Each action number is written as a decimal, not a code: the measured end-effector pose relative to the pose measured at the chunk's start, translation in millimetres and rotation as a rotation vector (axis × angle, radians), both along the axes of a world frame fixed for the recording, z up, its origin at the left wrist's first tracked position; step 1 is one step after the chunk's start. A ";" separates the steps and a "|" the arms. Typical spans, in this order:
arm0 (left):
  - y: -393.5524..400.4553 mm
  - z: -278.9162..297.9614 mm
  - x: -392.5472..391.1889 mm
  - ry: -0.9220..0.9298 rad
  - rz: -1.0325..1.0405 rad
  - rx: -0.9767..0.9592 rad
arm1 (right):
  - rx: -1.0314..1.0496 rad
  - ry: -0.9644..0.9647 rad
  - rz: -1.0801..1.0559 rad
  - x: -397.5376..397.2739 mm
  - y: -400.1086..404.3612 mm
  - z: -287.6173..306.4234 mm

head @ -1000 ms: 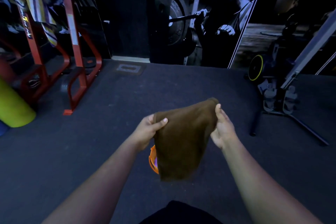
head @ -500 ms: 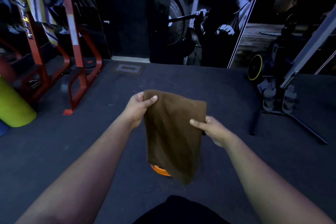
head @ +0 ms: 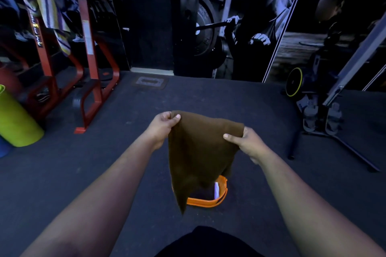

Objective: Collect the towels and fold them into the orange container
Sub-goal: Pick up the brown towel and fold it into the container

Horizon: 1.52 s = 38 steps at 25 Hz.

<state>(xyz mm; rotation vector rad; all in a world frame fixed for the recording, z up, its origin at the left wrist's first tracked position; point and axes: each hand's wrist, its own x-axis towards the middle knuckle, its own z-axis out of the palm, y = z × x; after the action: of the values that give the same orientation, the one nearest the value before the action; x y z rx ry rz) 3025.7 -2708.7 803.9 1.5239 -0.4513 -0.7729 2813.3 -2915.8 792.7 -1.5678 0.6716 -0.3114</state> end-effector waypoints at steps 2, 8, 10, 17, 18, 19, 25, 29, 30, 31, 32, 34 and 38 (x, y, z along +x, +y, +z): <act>-0.6 0.3 0.6 -0.203 0.018 0.156 | -0.056 0.003 -0.102 -0.7 -2.2 4.6; -9.5 8.0 -2.1 -0.256 0.205 0.127 | -0.066 -0.009 -0.336 11.8 -8.1 -1.7; -5.5 5.8 2.2 -0.272 0.132 0.095 | -0.020 -0.047 -0.349 11.8 -12.4 -0.4; -0.9 27.1 0.6 -0.924 0.016 0.540 | -0.276 -0.042 -0.238 7.9 -23.1 5.0; -0.7 28.1 -0.8 -1.001 0.014 0.591 | -0.353 -0.013 -0.245 8.3 -22.2 5.2; 0.0 28.7 -2.3 -1.052 0.026 0.620 | -0.437 0.019 -0.256 9.7 -22.9 4.7; 1.2 25.5 7.8 -0.980 0.052 0.502 | -0.730 -0.014 -0.258 7.2 -24.8 12.1; 6.3 51.3 -0.1 -0.344 -0.061 -0.037 | -0.279 -0.392 -0.197 -1.2 -19.7 36.6; 2.2 65.5 -7.9 -0.289 -0.062 -0.126 | -0.196 -0.455 -0.174 -3.6 -18.6 41.5; -4.6 83.9 -15.8 -0.231 -0.039 -0.229 | -0.163 -0.435 -0.145 -5.8 -14.5 44.7; -13.2 103.2 -21.4 -0.170 -0.005 -0.328 | -0.164 -0.351 -0.103 -7.0 -9.4 43.1; -20.3 134.8 -23.5 -0.052 0.030 -0.480 | -0.122 -0.204 -0.057 -4.0 1.1 35.0; 16.5 71.5 -0.5 -0.055 -0.265 -0.077 | 0.105 -0.328 -0.190 11.3 8.5 31.1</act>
<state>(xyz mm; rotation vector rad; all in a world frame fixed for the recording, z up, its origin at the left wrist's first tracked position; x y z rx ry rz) 3025.2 -2692.2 875.4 1.4326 -0.7265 -0.9097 2824.6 -2907.3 823.8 -1.3158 0.5700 -0.6496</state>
